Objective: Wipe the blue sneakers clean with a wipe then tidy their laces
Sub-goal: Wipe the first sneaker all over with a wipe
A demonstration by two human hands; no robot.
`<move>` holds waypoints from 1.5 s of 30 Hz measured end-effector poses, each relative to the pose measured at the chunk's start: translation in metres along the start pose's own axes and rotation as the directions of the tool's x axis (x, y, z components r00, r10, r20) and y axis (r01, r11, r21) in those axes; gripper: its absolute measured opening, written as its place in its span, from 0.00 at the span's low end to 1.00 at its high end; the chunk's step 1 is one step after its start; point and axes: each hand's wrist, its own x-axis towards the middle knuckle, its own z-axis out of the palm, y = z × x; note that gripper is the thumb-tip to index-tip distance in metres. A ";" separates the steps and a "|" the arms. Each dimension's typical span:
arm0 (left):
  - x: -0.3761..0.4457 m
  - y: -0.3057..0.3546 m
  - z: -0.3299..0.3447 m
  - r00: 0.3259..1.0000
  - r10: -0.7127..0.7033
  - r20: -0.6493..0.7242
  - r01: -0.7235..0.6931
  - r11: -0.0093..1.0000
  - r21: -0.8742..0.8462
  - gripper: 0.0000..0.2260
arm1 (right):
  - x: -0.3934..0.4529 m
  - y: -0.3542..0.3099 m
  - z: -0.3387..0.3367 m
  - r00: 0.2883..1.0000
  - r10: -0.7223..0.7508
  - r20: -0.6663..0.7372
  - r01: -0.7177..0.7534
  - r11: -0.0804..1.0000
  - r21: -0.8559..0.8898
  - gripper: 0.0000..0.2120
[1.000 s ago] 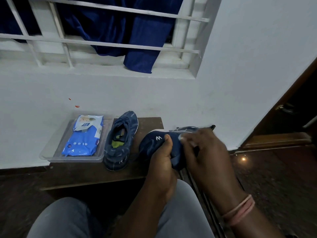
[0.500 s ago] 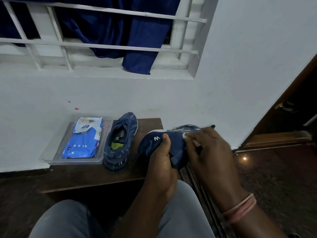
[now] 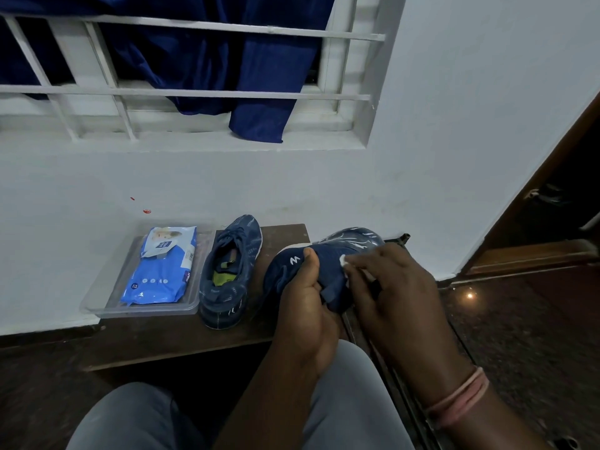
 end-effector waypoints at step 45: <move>-0.006 -0.001 0.004 0.988 0.085 0.130 -0.093 0.994 0.057 0.25 | 0.007 0.008 0.007 0.995 0.021 -0.098 -0.019 1.000 0.022 0.03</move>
